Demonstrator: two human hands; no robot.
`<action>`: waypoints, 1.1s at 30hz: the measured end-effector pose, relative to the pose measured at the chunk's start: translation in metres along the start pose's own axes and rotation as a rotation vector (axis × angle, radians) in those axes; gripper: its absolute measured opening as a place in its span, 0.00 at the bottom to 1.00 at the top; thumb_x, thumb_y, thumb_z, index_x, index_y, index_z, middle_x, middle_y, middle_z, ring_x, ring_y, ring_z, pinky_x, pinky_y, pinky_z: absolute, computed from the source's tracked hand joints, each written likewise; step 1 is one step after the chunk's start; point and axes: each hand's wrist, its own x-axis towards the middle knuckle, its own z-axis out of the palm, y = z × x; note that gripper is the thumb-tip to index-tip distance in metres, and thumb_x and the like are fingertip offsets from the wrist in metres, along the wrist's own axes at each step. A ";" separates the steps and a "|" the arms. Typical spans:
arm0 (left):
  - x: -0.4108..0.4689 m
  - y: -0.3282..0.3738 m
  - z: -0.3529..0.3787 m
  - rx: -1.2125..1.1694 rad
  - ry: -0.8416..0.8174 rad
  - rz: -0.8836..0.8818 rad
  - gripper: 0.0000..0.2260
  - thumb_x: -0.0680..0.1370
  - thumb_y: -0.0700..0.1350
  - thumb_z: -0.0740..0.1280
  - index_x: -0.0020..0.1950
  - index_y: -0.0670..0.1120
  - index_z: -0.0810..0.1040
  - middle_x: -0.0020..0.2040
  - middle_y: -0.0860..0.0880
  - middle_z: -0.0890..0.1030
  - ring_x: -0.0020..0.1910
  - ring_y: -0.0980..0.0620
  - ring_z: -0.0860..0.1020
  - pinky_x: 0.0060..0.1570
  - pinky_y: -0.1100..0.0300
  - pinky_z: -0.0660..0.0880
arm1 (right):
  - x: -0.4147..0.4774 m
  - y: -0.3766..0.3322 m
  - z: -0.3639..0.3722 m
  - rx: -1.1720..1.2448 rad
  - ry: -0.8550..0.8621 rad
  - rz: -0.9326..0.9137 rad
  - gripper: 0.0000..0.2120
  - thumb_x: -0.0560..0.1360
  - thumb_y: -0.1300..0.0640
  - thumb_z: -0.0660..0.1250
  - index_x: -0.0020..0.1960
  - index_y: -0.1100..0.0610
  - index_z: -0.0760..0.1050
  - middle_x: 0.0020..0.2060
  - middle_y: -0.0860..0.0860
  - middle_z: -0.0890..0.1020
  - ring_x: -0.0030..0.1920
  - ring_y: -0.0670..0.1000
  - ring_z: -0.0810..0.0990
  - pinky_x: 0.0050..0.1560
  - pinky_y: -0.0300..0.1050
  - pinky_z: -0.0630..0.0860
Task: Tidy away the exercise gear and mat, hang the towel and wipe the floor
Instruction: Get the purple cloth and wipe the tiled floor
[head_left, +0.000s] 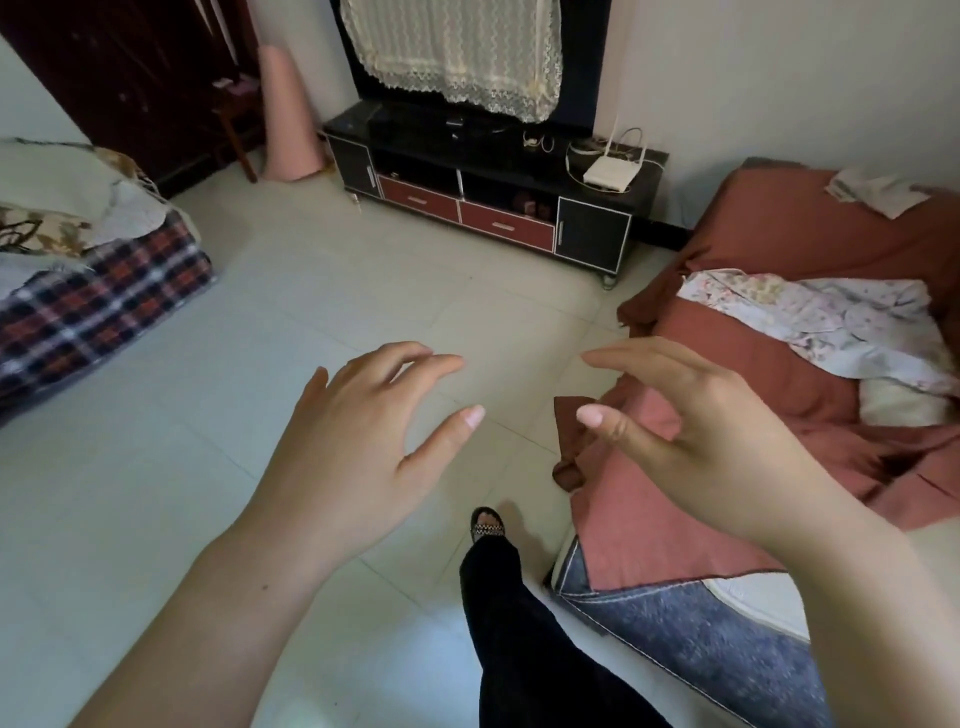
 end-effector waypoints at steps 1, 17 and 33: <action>0.024 -0.003 0.005 -0.010 -0.014 0.016 0.27 0.72 0.67 0.46 0.66 0.59 0.69 0.65 0.60 0.69 0.56 0.56 0.71 0.64 0.47 0.66 | 0.015 0.011 0.003 0.013 0.018 0.025 0.26 0.72 0.36 0.62 0.63 0.50 0.74 0.56 0.38 0.74 0.51 0.41 0.77 0.50 0.25 0.68; 0.404 -0.046 0.007 -0.157 -0.080 0.251 0.28 0.73 0.66 0.47 0.67 0.56 0.70 0.65 0.57 0.71 0.64 0.56 0.69 0.63 0.44 0.68 | 0.324 0.120 -0.038 -0.050 0.037 0.165 0.27 0.72 0.36 0.58 0.65 0.50 0.72 0.60 0.44 0.75 0.60 0.43 0.72 0.59 0.34 0.68; 0.726 -0.181 0.021 -0.241 -0.173 0.210 0.25 0.75 0.63 0.49 0.69 0.57 0.67 0.68 0.56 0.69 0.67 0.56 0.66 0.65 0.45 0.66 | 0.666 0.196 -0.020 -0.145 -0.047 0.196 0.27 0.70 0.37 0.58 0.65 0.49 0.72 0.54 0.39 0.73 0.56 0.39 0.71 0.51 0.29 0.66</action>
